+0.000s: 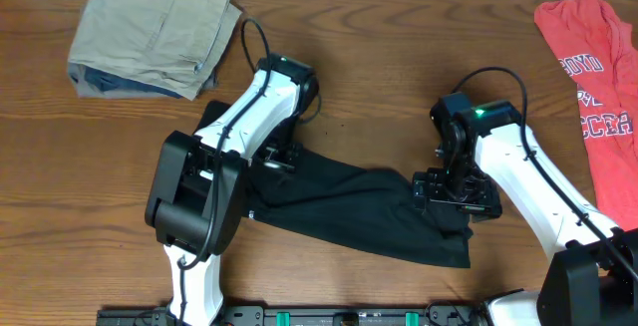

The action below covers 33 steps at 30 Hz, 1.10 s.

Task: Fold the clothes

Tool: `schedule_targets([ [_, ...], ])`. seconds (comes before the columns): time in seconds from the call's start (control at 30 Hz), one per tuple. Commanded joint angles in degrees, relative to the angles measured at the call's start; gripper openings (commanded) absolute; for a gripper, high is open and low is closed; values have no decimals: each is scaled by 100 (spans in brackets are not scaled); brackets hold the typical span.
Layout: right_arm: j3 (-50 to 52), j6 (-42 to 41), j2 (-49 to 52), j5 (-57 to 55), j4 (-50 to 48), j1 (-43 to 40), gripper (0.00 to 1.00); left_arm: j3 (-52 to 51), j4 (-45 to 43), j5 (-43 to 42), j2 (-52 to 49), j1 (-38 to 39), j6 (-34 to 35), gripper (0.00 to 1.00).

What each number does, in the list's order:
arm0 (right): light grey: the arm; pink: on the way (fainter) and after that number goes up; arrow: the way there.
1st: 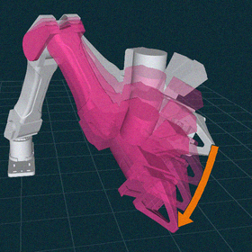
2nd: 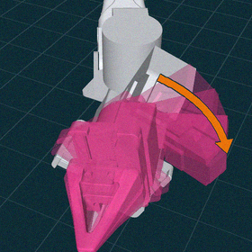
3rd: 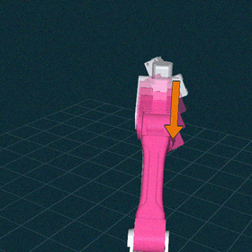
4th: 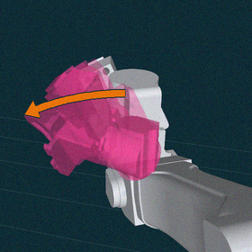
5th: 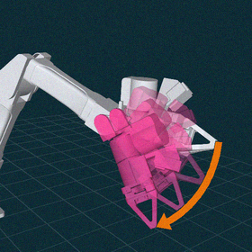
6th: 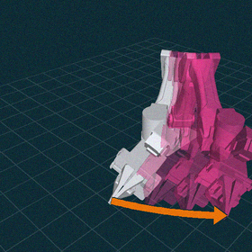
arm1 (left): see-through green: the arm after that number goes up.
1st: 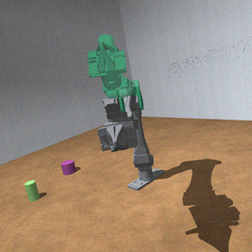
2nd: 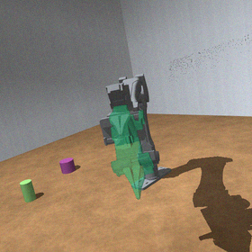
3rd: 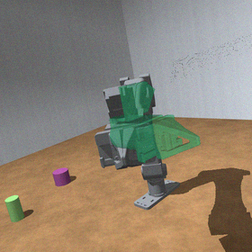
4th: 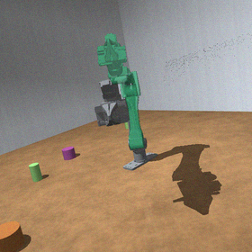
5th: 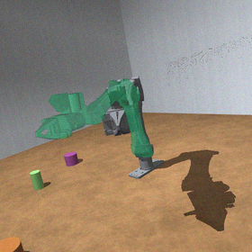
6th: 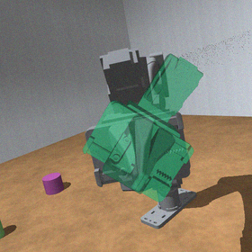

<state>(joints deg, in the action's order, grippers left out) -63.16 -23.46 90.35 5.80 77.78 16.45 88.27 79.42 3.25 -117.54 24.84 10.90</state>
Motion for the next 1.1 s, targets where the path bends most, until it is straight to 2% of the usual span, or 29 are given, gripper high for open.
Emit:
schedule_targets([
  [0.0,-72,-2,-87,2,-74,-26,99,85,-387,24,74,-31,31,98],
  [0.23,-70,195,-87,0,-85,-24,100,85,-1471,2,74,-352,-448,98],
  [0.5,-70,190,-87,2,-197,-26,99,76,-1443,-708,74,-1222,-1128,98],
  [0.67,-70,188,-87,4,-264,-24,99,35,-1272,-1451,74,-1493,-1576,98],
  [1.07,-68,192,-87,4,-319,-24,99,210,-1228,-1670,85,-1679,-1834,98],
])
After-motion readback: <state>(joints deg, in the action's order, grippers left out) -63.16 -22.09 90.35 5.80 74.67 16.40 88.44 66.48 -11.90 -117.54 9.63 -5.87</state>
